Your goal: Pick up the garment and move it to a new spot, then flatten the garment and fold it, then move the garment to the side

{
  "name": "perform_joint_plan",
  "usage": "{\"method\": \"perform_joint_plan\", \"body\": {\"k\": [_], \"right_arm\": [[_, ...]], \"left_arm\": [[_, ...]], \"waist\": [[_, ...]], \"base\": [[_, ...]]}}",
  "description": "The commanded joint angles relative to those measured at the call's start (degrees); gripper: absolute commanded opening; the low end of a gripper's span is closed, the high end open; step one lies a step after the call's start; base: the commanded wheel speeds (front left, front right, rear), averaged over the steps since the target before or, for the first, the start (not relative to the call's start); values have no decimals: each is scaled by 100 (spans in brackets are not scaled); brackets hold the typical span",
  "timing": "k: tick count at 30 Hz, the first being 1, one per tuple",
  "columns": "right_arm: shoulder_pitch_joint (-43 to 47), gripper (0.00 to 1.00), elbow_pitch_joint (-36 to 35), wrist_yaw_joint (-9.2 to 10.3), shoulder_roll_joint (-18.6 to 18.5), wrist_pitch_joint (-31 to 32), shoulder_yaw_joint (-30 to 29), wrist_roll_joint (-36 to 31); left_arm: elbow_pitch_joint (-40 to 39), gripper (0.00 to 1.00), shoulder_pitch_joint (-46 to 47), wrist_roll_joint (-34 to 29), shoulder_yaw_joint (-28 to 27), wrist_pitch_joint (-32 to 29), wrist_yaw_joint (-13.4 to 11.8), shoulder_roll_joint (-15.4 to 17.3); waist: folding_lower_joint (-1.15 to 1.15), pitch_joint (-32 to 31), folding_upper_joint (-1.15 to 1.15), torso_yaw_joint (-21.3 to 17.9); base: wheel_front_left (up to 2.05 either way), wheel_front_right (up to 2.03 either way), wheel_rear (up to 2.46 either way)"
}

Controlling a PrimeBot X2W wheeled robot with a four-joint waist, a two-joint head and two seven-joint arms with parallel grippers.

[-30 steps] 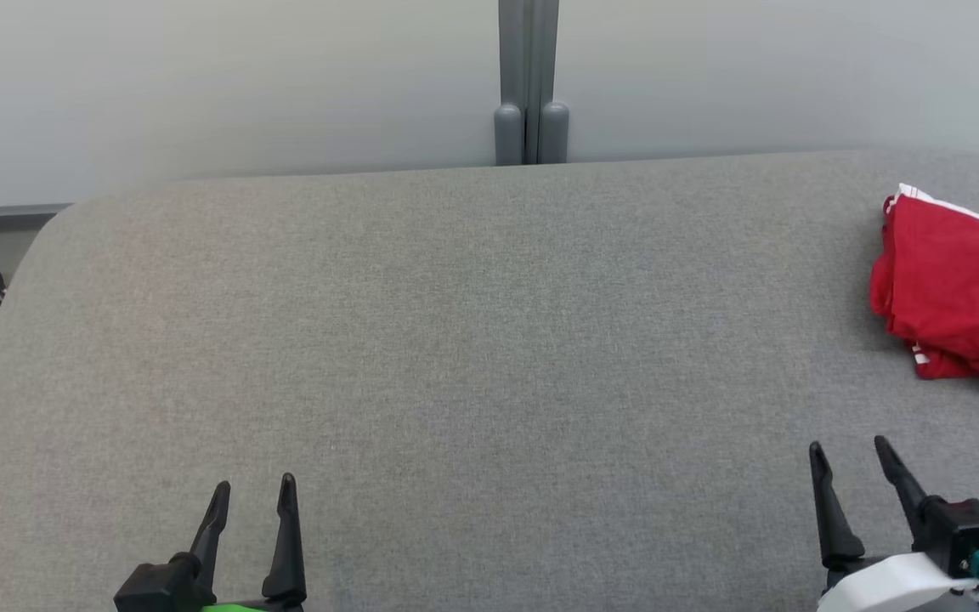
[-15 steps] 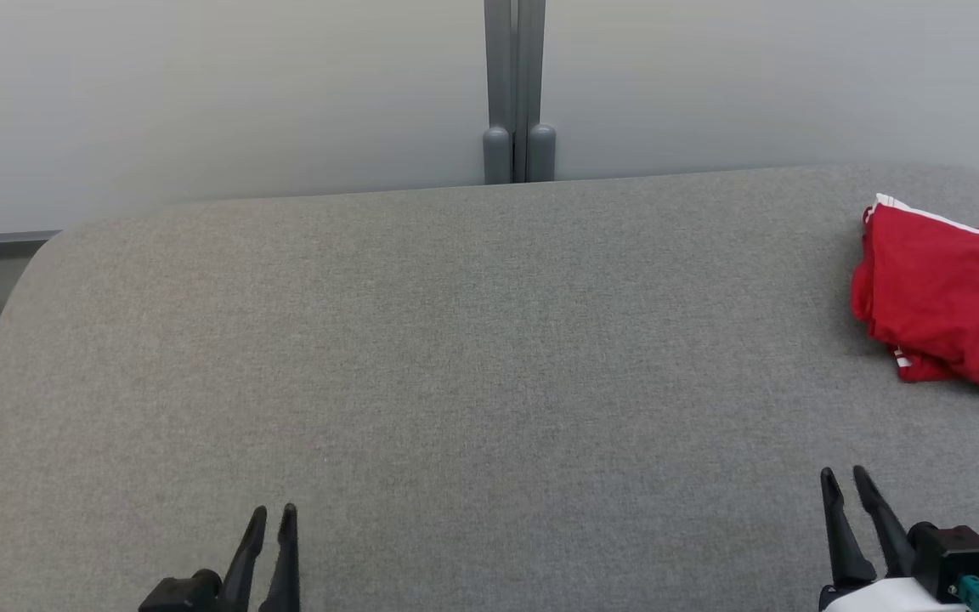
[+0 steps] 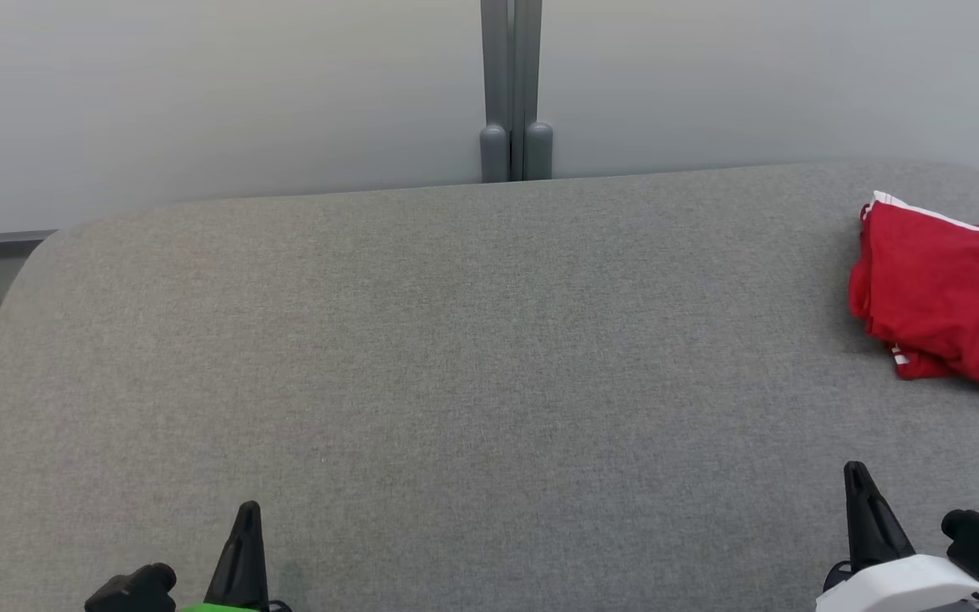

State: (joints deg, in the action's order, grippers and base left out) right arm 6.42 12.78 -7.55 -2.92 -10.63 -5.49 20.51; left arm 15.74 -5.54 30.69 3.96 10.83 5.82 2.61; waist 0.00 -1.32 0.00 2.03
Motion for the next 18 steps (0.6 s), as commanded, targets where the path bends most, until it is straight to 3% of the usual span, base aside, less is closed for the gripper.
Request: {"method": "perform_joint_plan", "body": {"k": [1,18], "right_arm": [[-168,0,-78,2,-28,48,-12,259],[-431,0,-42,4,-23,427,-28,1870]], "left_arm": [[-89,0,199,233,-51,-49,22,27],[-116,0,439,1626,-269,-426,60,46]], "waist": [[0,2,0,-2],[0,25,0,-33]], "base": [[0,0,0],[0,0,0]]}}
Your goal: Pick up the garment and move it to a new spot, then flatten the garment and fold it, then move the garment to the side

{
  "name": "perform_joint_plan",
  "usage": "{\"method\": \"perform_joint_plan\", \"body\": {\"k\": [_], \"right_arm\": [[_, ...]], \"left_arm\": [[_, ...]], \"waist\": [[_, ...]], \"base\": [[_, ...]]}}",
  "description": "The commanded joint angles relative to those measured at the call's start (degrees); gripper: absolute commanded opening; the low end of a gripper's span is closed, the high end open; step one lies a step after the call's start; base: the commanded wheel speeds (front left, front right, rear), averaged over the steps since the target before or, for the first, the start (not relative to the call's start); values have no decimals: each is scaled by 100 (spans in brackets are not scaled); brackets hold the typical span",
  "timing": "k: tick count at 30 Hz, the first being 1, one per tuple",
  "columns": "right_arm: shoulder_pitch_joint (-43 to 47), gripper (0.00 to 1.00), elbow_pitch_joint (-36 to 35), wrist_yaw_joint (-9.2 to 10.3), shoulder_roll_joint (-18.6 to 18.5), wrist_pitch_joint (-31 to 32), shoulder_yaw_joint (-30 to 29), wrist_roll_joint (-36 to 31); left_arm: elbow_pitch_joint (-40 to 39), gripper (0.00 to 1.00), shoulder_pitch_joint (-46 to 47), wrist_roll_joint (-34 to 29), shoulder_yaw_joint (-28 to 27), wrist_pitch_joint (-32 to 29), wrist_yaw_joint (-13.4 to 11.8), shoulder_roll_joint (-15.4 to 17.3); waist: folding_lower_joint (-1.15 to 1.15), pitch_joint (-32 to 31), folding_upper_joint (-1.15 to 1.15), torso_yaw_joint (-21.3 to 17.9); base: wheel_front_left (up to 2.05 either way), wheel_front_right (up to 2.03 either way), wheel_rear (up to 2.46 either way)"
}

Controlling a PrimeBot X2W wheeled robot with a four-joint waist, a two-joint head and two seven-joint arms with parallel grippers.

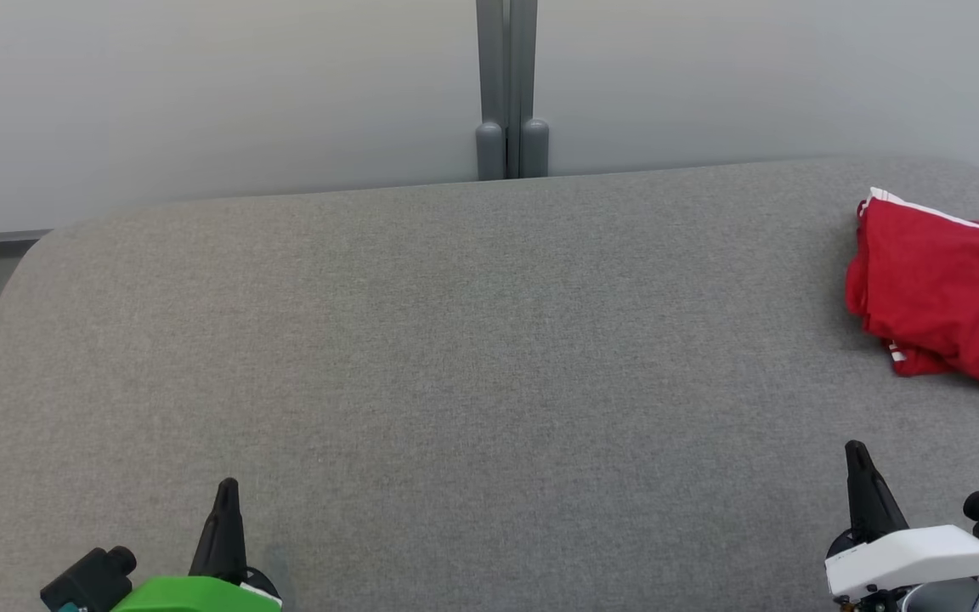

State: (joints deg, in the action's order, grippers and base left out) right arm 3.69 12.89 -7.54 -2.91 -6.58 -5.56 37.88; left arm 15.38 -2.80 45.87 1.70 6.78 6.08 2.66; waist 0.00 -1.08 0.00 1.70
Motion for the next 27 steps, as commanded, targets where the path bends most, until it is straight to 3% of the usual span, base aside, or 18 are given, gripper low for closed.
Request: {"method": "perform_joint_plan", "body": {"k": [1,27], "right_arm": [[-172,0,-51,3,-24,47,-22,227],[-502,0,10,4,-16,539,-54,2233]], "left_arm": [[-81,0,179,190,-56,-43,36,42],[-111,0,477,1919,-338,-526,83,57]], "waist": [[0,2,0,-3],[0,39,0,-52]], "base": [[0,0,0],[0,0,0]]}}
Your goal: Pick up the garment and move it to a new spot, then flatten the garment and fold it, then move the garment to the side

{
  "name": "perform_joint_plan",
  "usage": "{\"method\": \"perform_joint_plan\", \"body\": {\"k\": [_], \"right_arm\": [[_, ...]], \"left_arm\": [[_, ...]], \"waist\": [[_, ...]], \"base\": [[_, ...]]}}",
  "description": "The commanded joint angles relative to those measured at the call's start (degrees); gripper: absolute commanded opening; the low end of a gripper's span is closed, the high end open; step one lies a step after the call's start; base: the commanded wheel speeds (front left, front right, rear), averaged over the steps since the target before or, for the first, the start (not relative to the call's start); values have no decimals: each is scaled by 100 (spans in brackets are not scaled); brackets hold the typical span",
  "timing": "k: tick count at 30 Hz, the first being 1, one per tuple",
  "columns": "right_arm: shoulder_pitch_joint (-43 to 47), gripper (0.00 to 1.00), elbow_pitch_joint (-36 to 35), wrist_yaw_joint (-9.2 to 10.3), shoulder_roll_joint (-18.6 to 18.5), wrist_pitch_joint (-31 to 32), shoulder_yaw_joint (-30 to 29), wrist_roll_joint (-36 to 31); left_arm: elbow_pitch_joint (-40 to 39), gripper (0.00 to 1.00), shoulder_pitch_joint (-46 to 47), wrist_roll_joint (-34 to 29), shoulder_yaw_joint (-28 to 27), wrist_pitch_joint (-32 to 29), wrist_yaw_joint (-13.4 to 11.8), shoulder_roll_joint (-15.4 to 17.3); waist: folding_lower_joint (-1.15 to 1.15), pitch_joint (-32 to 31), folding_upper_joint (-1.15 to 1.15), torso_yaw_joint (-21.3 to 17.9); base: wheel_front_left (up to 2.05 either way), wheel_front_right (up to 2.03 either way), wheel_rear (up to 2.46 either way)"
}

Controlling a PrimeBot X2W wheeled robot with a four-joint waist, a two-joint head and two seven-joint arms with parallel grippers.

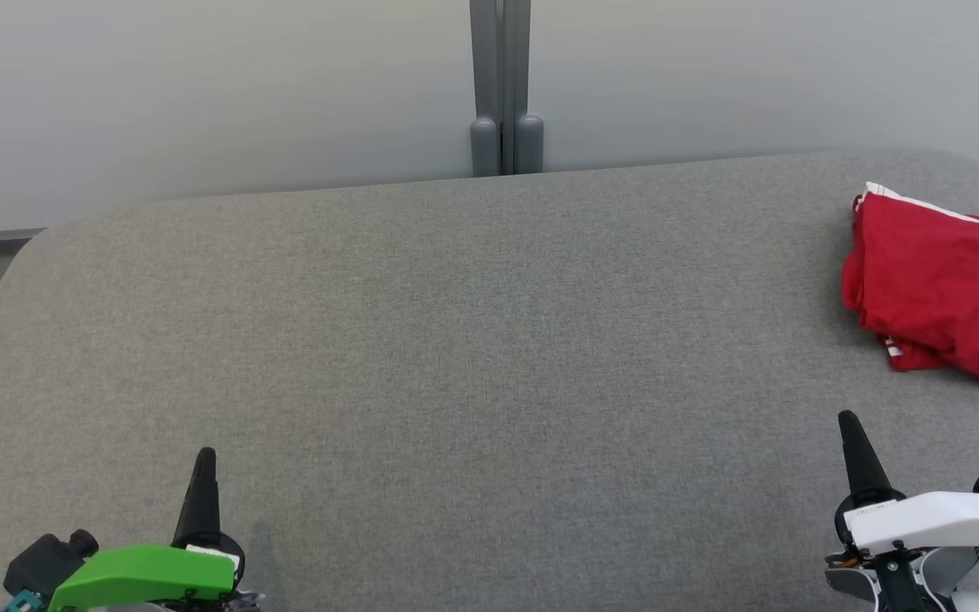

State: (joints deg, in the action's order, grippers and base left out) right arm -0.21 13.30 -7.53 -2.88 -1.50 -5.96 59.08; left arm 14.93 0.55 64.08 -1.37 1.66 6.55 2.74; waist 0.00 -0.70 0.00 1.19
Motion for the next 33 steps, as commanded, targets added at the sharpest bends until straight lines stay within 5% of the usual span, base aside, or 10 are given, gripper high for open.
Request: {"method": "perform_joint_plan", "body": {"k": [1,33], "right_arm": [[-120,0,-29,3,-18,44,-16,170],[-425,0,32,3,-9,489,-44,1972]], "left_arm": [[-66,0,148,149,-39,-30,36,50],[-88,0,422,1698,-308,-470,74,54]], "waist": [[0,2,0,-2],[0,45,0,-61]], "base": [[0,0,0],[0,0,0]]}}
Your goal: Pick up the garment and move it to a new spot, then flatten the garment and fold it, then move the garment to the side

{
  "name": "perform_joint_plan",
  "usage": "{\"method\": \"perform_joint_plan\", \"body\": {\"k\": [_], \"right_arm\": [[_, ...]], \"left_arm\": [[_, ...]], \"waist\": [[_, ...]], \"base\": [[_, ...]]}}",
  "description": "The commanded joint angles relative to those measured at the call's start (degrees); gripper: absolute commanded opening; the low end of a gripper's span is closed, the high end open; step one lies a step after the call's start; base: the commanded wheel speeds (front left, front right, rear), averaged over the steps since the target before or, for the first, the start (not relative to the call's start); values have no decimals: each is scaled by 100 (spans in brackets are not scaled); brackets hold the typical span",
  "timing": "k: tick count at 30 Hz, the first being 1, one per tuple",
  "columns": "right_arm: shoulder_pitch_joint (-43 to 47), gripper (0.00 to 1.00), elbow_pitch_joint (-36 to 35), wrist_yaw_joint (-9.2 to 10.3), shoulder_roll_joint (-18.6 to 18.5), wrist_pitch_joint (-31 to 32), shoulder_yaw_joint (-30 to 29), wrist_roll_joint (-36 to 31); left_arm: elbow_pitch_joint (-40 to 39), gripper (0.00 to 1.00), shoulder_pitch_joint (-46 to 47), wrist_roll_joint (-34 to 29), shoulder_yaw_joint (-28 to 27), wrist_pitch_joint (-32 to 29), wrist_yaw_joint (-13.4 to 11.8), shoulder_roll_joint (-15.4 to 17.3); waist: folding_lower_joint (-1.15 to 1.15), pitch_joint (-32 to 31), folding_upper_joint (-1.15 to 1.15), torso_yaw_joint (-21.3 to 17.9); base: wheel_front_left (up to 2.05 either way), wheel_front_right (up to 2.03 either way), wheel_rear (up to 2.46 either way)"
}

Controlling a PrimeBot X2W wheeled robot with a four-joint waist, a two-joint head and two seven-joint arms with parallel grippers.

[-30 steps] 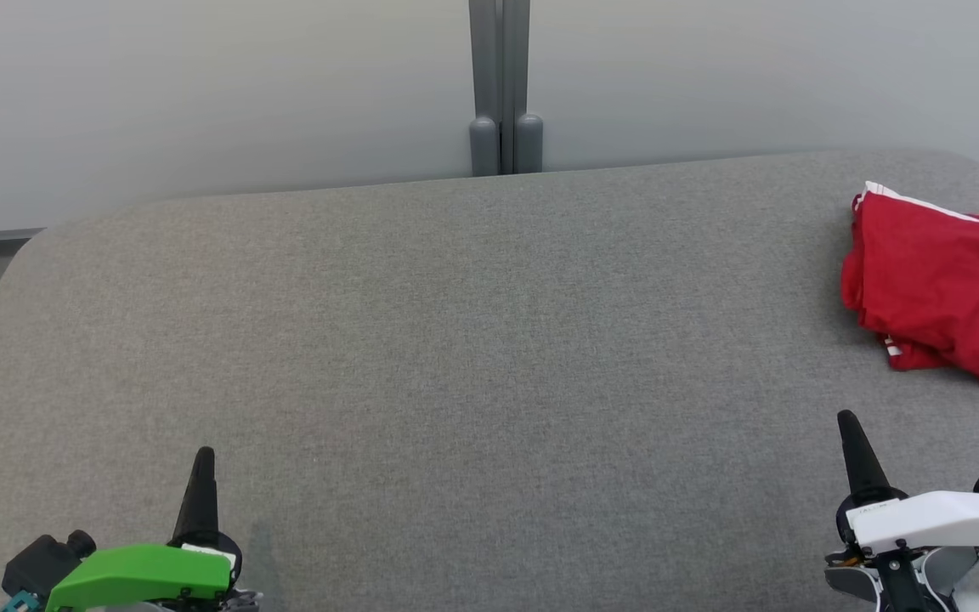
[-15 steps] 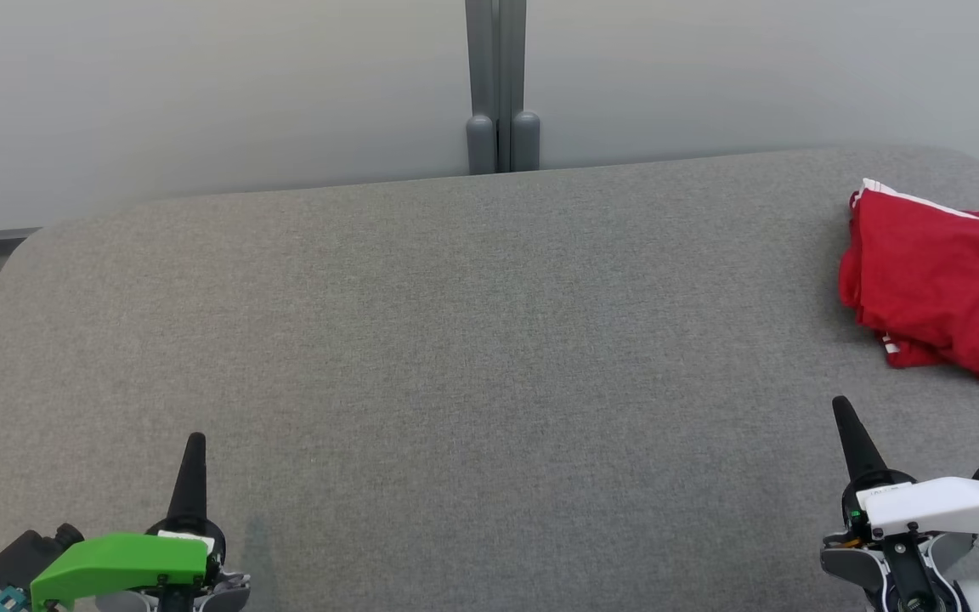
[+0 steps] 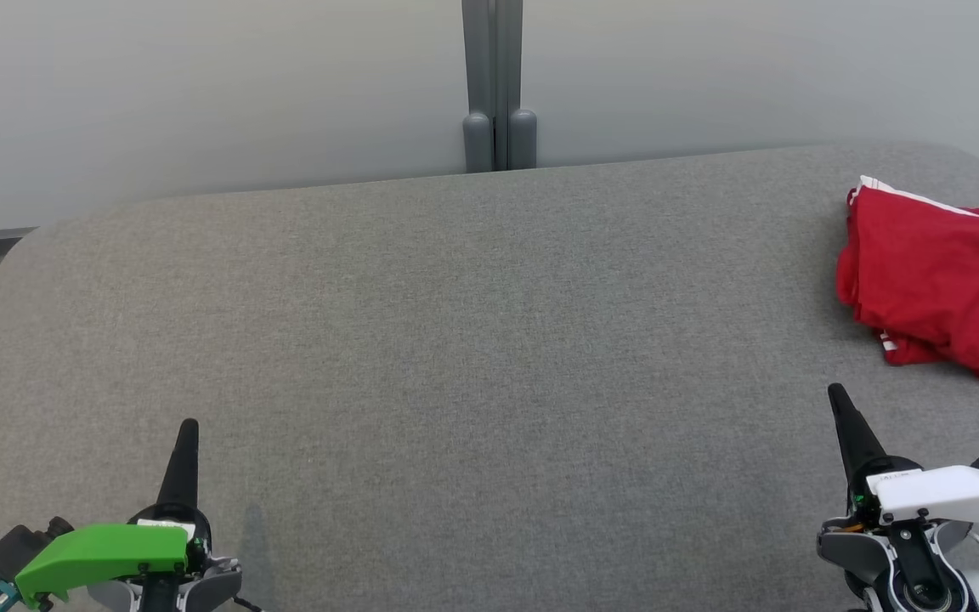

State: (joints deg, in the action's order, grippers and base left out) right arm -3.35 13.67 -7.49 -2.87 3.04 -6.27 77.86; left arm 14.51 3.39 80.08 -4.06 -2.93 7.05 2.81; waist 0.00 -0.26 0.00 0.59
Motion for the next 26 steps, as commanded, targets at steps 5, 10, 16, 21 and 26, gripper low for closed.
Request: {"method": "perform_joint_plan", "body": {"k": [5,10,16,21,26], "right_arm": [[-145,0,3,-1,-9,91,-17,338],[-188,0,9,-1,-7,153,-20,578],[-222,0,18,-1,-6,212,-24,845],[-264,0,27,-1,-5,264,-28,1050],[-294,0,36,0,-3,316,-31,1264]], "left_arm": [[-48,0,167,300,-74,-76,33,48],[-48,0,206,511,-106,-136,39,48],[-49,0,237,735,-147,-200,48,47],[-52,0,281,909,-180,-250,55,46],[-51,0,297,1092,-214,-300,55,47]], "waist": [[0,7,0,-10],[0,14,0,-19],[0,22,0,-30],[0,29,0,-39],[0,36,0,-48]], "base": [[0,0,0],[0,0,0],[0,0,0],[0,0,0],[0,0,0]]}}
